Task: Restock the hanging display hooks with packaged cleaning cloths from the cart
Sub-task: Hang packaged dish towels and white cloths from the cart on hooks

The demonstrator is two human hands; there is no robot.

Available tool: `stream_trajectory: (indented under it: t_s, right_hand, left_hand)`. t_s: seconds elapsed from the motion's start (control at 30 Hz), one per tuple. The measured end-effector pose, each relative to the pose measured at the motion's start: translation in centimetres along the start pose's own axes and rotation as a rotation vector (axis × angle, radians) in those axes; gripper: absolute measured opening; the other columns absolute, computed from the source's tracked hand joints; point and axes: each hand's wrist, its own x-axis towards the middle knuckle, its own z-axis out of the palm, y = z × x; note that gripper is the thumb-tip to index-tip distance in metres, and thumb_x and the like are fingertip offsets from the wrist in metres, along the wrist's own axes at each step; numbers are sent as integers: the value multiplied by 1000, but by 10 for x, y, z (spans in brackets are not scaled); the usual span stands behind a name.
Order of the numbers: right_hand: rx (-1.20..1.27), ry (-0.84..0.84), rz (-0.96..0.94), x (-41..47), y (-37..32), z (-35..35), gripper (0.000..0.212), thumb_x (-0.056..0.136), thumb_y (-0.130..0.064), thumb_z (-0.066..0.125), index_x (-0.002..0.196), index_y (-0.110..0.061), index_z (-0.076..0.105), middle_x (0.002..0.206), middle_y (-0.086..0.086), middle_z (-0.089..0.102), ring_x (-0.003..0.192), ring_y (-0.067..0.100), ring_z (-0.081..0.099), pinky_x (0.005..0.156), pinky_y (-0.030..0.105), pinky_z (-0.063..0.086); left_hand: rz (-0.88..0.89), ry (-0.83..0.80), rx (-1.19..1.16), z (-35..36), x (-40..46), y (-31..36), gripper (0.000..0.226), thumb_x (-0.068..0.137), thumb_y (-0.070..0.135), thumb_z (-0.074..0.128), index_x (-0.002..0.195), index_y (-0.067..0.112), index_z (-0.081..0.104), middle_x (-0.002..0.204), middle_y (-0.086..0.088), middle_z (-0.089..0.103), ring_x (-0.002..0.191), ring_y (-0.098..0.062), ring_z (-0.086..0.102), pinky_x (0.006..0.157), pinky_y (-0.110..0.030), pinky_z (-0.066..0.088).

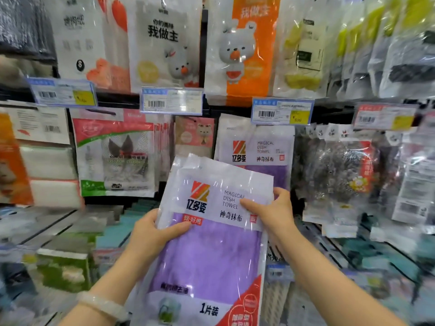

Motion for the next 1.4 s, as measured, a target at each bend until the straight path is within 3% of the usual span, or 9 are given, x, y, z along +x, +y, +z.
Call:
stream_trajectory:
  t_s: [0.07,0.17,0.37,0.57,0.67,0.87,0.97,1.07,1.4]
  right_hand:
    - [64,30,-27,3,-7,-10,71,59,4,84,116,-2,43,104,13,64,87,27,68,66,40,59]
    - [103,21,-69,9,-14,-24,53,64,8,79,108,0,50,101,20,66,86,32,68,72,49,58]
    - [196,53,-76,17,-12,-50,28,71,9,73,82,-14,62,70,-2,73,60,14,71,48,27,54]
    - [188,145,-290,21,-36,-60,36,75,5,71,101,-11,51,77,-3,70,61,4,68,52,21,53]
    - [58,194,-463,20,-50,-57,31,79,-3,71,92,-20,48,81,-7,63,64,-4,63,59,15,50]
    - [5,278,-626,29,-73,-51,27,85,-12,65,73,-26,47,72,-7,48,61,-4,43,61,15,39]
    - [84,225,-627,34,-83,-45,26,87,-9,63,75,-24,45,72,-1,51,63,2,46,58,15,41]
    - [127,226,-565,44,-90,-42,24,87,-10,63,75,-22,46,74,8,52,68,18,47,61,30,42]
    - [248,238,-494,57,-90,-48,17,88,-13,63,81,-20,49,72,-1,60,64,10,57,60,25,51]
  left_hand:
    - [4,-16,-40,9,1,1,22,66,8,83,83,15,71,74,-1,76,62,-7,67,56,-21,53]
    - [-32,-62,-139,20,2,3,17,73,11,77,89,11,71,88,-11,76,77,-21,68,77,-36,54]
    - [-40,-151,-237,41,-3,8,23,69,17,75,91,10,72,84,-10,76,70,-18,71,62,-28,56]
    - [-37,-93,-281,50,2,10,21,73,11,74,93,8,70,85,-11,76,73,-23,69,69,-34,58]
    - [16,-66,-309,52,3,15,17,72,9,73,88,12,68,77,-3,76,64,-13,70,55,-23,57]
    - [130,28,-239,49,6,30,40,48,36,78,83,18,70,76,2,76,68,-12,71,59,-24,57]
    - [133,48,-231,48,10,37,47,44,41,79,84,18,70,81,-4,76,72,-19,71,65,-30,56]
    - [112,58,-257,49,14,47,52,40,43,81,84,18,70,81,-6,76,71,-20,70,65,-30,54]
    - [133,54,-274,59,14,61,36,50,29,82,82,16,70,69,2,75,58,-10,69,49,-20,53]
